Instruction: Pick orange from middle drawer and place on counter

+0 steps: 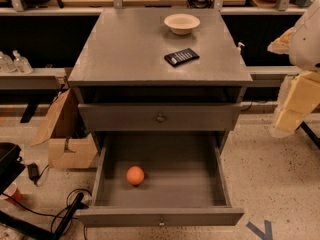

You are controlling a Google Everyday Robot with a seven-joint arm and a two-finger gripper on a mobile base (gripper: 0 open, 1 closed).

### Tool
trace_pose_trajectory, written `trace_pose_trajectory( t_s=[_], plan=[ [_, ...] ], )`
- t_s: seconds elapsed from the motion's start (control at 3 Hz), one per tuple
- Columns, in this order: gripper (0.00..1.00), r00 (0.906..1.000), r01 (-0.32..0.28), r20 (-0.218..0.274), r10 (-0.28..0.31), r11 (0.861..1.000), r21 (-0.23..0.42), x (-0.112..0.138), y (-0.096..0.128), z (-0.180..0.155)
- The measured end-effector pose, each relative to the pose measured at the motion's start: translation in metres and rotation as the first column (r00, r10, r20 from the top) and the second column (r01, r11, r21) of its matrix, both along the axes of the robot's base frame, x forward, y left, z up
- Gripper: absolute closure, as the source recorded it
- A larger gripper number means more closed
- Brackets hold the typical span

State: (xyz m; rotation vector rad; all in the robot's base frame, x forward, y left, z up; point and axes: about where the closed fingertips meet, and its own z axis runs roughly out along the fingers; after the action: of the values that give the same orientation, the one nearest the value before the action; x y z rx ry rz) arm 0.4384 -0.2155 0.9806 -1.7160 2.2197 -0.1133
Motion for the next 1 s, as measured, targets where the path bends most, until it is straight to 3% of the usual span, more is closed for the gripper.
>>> trace_pose_trajectory(
  t_s=[0.67,1.0],
  plan=[
    [0.00,0.9999,-0.011,0.011,0.011,1.000,0.019,0.005,0.005,-0.007],
    [0.00,0.9992,-0.039,0.011,0.038,0.995,0.096,0.018,0.014,-0.046]
  ],
)
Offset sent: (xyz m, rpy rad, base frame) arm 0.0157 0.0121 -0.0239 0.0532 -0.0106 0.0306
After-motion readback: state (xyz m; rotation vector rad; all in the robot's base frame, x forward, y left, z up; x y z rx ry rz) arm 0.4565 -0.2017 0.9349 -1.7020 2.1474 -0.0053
